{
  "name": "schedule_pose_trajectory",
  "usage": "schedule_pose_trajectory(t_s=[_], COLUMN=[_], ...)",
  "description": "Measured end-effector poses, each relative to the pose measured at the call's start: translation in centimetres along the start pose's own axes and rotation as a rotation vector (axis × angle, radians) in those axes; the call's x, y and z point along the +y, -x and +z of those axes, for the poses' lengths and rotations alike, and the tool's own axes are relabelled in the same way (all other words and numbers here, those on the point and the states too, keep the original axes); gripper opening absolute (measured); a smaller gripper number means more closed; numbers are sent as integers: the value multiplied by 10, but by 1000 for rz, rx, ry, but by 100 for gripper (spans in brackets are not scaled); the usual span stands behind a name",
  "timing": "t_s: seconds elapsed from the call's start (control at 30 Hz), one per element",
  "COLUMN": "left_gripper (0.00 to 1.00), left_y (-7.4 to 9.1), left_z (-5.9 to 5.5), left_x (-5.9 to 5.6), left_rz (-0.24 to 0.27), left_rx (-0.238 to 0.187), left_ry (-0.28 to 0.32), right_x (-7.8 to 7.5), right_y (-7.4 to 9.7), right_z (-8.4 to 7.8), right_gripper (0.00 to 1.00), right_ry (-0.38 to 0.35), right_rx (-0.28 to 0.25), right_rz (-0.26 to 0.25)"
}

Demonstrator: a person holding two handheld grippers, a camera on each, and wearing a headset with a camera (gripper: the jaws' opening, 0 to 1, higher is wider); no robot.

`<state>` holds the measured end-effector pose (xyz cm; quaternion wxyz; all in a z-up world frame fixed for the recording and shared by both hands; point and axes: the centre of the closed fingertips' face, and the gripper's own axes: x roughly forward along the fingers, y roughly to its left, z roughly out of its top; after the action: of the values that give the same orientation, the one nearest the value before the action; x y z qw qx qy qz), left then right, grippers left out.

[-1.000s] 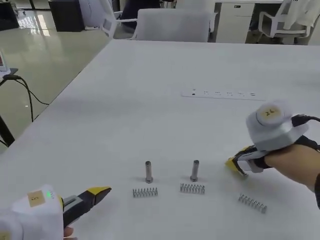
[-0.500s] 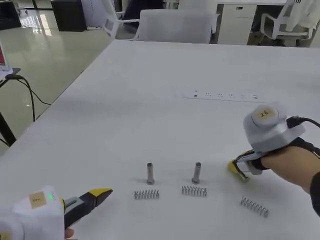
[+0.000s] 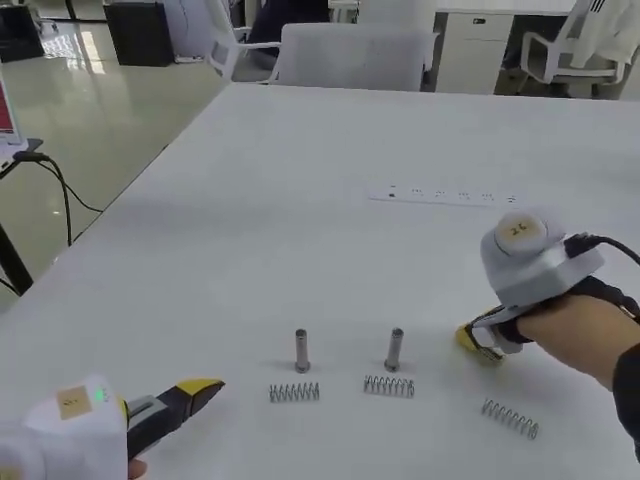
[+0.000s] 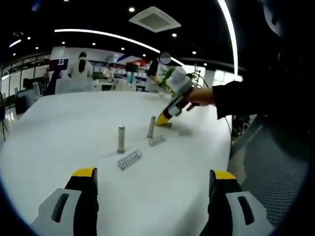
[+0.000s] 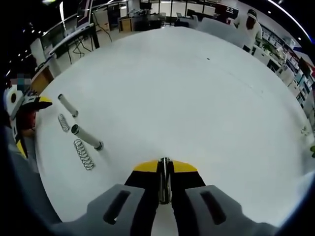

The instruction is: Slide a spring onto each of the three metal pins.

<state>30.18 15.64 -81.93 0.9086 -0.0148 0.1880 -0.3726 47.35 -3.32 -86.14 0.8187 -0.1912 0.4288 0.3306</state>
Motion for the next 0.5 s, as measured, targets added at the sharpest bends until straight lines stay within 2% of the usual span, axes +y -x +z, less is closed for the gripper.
schedule_pose_trajectory(t_s=[0.23,0.5], left_gripper=[91,91], left_y=[-1,-2], left_z=[3,7], left_x=[-1,-2], left_rz=[-5,-9], left_rx=[-1,-9], left_ry=[-11,-23], right_x=[7,11], right_y=[20,40], right_z=[6,5], right_gripper=[5,5], right_ry=[-22,-13], right_rx=[-43,-73], right_rz=[15,1])
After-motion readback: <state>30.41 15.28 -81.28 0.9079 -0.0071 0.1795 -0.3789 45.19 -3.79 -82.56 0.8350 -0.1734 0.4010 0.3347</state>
